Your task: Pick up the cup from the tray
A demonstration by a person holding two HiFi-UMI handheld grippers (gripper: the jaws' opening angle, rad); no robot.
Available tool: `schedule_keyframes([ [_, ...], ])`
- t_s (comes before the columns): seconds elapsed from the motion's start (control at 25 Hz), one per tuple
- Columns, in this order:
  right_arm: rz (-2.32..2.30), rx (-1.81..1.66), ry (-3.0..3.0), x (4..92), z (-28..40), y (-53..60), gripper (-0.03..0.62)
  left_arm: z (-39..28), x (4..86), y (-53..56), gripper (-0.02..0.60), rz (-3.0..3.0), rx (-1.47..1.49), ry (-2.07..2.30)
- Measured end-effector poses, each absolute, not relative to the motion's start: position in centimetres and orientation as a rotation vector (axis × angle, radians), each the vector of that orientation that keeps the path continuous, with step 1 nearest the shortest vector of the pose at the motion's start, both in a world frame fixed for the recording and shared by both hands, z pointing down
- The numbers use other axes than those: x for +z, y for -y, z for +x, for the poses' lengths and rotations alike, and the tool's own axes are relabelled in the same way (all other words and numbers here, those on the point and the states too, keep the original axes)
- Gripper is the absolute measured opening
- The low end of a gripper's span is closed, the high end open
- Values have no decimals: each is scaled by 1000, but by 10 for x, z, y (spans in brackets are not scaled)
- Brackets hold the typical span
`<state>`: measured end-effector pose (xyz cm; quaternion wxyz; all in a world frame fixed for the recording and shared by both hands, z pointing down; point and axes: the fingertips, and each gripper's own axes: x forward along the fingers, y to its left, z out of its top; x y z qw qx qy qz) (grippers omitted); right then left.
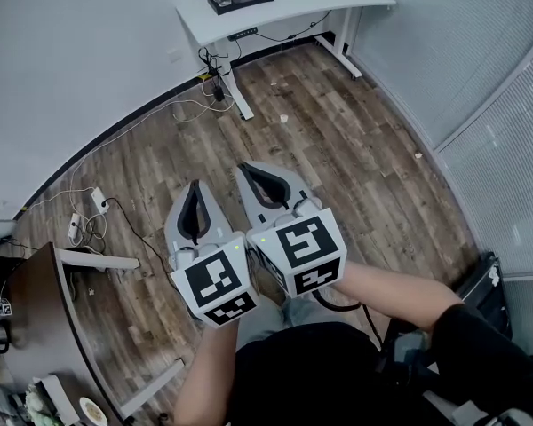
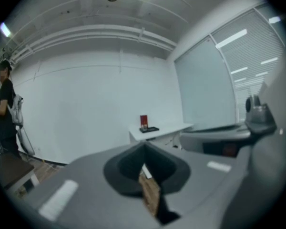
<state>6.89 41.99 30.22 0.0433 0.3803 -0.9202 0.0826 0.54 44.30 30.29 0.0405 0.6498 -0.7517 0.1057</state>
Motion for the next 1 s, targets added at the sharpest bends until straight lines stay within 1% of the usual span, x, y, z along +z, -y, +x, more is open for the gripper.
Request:
schedule_keyframes([
  [0.48,1154,290,2787,311,44,-387,11,-17,311,-408,3,2000,327,2250],
  [1.0,1172,291,2750,313,-26,-315,11,-88,314,-335,3,2011,299,2212],
])
